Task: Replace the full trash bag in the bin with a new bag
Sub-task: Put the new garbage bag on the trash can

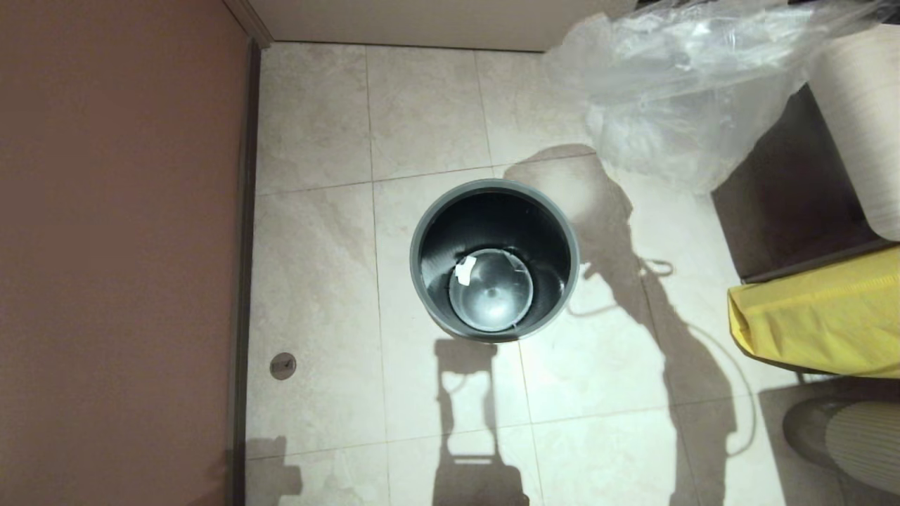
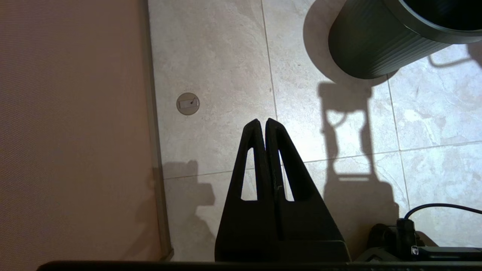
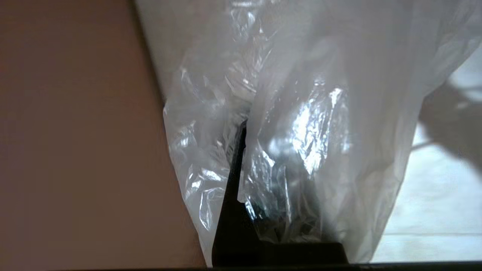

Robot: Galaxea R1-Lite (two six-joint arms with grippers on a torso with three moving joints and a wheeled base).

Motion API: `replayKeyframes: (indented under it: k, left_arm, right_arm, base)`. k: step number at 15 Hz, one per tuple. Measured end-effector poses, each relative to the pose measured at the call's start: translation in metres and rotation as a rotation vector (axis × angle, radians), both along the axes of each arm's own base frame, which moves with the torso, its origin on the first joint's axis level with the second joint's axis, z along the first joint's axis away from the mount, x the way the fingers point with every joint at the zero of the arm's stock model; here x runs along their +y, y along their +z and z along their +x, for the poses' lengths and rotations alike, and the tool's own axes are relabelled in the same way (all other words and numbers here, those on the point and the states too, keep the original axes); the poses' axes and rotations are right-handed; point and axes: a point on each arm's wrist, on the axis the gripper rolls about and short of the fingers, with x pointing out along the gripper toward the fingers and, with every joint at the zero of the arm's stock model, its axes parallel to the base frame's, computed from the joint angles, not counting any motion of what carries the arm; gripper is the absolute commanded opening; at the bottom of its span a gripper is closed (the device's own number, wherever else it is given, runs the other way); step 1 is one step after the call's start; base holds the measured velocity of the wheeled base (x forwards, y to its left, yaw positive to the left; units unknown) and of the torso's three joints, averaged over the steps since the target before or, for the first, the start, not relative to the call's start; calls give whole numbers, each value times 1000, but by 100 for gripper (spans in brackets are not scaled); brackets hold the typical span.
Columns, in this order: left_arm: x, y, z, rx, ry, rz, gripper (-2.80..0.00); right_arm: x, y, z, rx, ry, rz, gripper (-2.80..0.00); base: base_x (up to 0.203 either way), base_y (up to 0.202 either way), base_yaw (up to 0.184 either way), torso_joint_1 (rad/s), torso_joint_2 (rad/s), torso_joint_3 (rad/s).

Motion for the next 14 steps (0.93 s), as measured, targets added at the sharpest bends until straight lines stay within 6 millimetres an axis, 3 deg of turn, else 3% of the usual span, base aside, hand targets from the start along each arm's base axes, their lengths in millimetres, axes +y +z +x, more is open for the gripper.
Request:
replayKeyframes:
  k: [3, 6, 9, 14]
  left_arm:
    - [0, 0, 0, 0, -1, 0, -280]
    - [0, 0, 0, 0, -1, 0, -280]
    - [0, 0, 0, 0, 0, 0, -280]
    - [0, 0, 0, 0, 0, 0, -280]
  right_arm:
    - [12, -2, -1, 72, 184, 126, -280]
    - [25, -10, 13, 120, 361, 120, -280]
    - [46, -26, 44, 91, 499, 44, -280]
    - [92, -74, 120, 0, 586, -85, -280]
  base:
    - [0, 0, 0, 0, 0, 0]
    - [0, 0, 0, 0, 0, 0]
    - [0, 0, 0, 0, 0, 0]
    - [0, 0, 0, 0, 0, 0]
